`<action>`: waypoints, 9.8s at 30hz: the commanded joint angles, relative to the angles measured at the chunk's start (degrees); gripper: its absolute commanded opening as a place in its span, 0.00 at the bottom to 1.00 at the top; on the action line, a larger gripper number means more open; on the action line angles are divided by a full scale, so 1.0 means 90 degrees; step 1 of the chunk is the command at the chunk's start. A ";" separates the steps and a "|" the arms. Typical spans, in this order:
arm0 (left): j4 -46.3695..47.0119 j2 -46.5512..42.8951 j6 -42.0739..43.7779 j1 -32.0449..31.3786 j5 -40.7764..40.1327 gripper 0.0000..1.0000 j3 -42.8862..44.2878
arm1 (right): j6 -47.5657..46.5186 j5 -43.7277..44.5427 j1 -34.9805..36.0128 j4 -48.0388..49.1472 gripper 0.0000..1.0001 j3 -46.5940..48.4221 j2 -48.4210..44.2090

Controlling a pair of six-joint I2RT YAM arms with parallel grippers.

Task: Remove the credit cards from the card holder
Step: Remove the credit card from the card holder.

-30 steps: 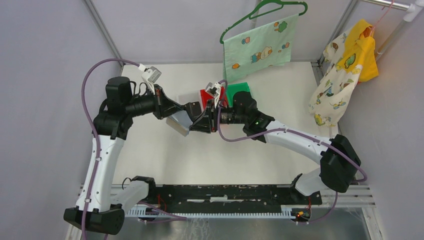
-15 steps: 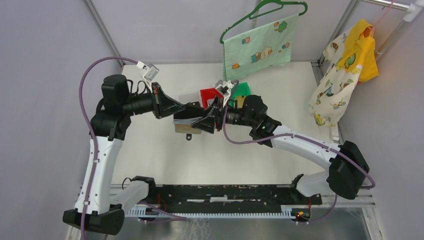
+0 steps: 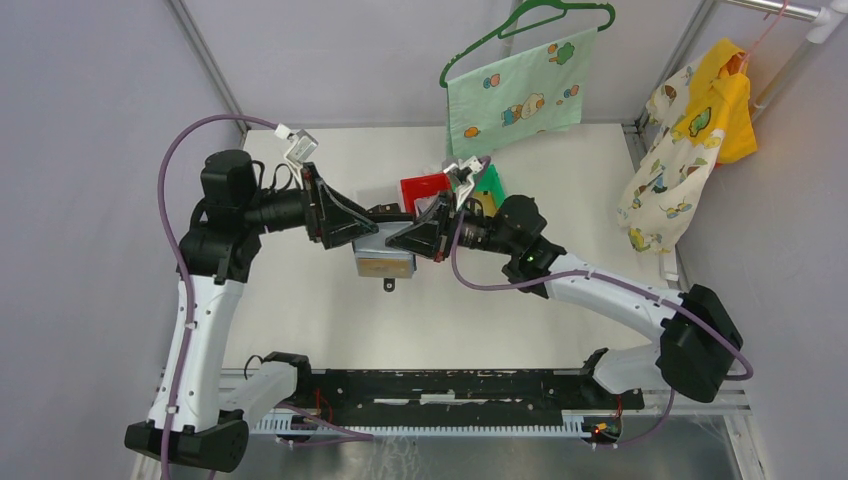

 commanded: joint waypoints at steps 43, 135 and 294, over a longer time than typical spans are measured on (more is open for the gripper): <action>-0.1380 -0.1057 0.2912 -0.0026 0.2108 0.08 -0.0744 | 0.3420 0.0399 -0.0086 0.3694 0.15 0.0007 0.0223; -0.5000 0.0165 0.6581 0.0999 0.3231 0.02 0.0278 | 0.2494 0.1917 0.1045 0.5760 0.35 -0.1091 0.0734; -0.4121 0.0525 0.3997 0.0991 0.1894 0.05 0.0083 | 0.2791 -0.1211 0.0172 0.3855 0.37 -0.0253 0.1612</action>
